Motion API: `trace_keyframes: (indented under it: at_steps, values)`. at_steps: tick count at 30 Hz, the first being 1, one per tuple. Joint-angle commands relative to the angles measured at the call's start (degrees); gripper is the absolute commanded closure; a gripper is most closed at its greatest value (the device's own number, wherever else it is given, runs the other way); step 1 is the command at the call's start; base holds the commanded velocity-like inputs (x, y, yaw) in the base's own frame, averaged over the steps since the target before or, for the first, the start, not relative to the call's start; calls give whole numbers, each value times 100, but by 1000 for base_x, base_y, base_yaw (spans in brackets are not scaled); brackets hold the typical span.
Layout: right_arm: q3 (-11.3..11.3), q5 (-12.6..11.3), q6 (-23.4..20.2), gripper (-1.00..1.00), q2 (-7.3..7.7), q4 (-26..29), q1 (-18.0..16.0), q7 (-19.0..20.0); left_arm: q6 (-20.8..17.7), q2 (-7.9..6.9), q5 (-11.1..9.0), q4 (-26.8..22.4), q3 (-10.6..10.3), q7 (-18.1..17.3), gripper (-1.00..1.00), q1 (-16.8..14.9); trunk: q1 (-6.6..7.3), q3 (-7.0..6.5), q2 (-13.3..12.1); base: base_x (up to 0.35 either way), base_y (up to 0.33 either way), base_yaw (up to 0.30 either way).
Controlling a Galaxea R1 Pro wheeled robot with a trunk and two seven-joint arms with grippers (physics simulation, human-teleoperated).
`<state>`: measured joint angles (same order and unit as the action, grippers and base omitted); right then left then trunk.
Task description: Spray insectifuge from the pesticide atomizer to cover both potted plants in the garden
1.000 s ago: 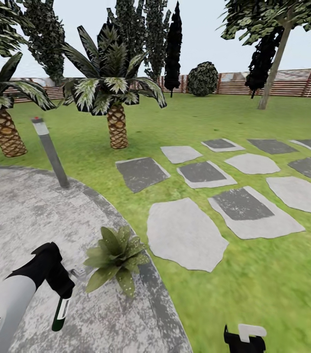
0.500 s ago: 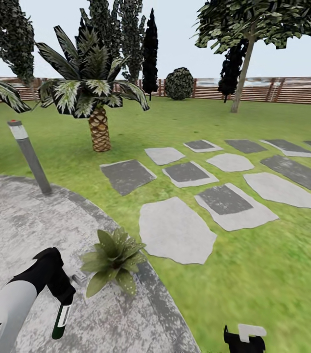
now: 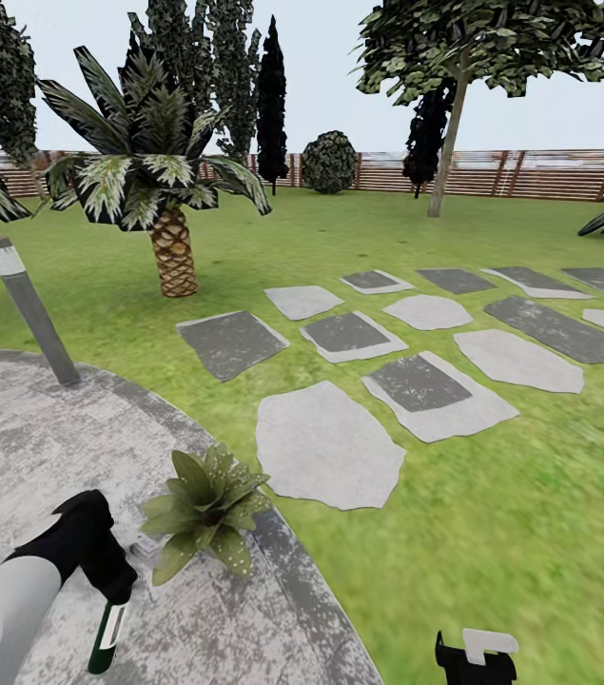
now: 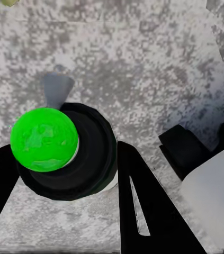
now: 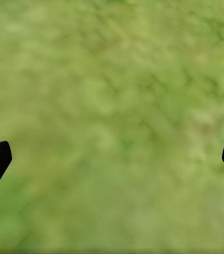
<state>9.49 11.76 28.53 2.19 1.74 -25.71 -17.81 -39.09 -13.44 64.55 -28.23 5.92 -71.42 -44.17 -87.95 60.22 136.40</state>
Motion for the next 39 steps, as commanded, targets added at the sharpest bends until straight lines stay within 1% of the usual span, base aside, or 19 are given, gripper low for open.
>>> trace_keyframes:
  at_steps: [1,5,8,9,11,17,24,30,36,39]
  values:
    - [44,62,14,-100,0,-7,-4,-21,-54,-23,41,-7,40,26,100,-1,1,5,2,0,0,0]
    - [44,63,13,-100,1,-7,-4,-15,-54,-17,21,0,41,498,100,4,1,5,2,0,0,0]
    - [44,59,12,-100,1,-7,-4,-12,-66,45,8,1,54,617,100,4,1,5,2,0,0,0]
    - [44,58,12,-100,1,-7,-4,-12,-69,91,7,2,56,632,100,5,1,5,2,0,0,0]
    - [44,56,12,-100,1,-7,-4,-15,-72,133,6,2,74,643,100,5,1,5,2,0,0,-107]
    - [44,56,12,-100,1,-7,-4,-20,-72,118,13,-7,76,650,100,1,1,5,2,0,18,-263]
    - [43,55,12,-100,-3,-7,-4,-20,-72,135,14,-7,75,655,100,3,1,5,2,-19,264,-285]
    - [44,55,12,-100,-6,-7,-4,-20,-72,135,14,-7,73,655,100,3,1,5,2,-193,260,-285]
    - [44,55,12,-100,-5,-5,-4,-20,-72,134,14,-6,66,653,100,4,1,5,2,-294,149,-277]
    - [44,56,12,-100,-7,-7,-4,-20,-72,116,14,-1,61,653,100,5,1,5,2,-312,117,-97]
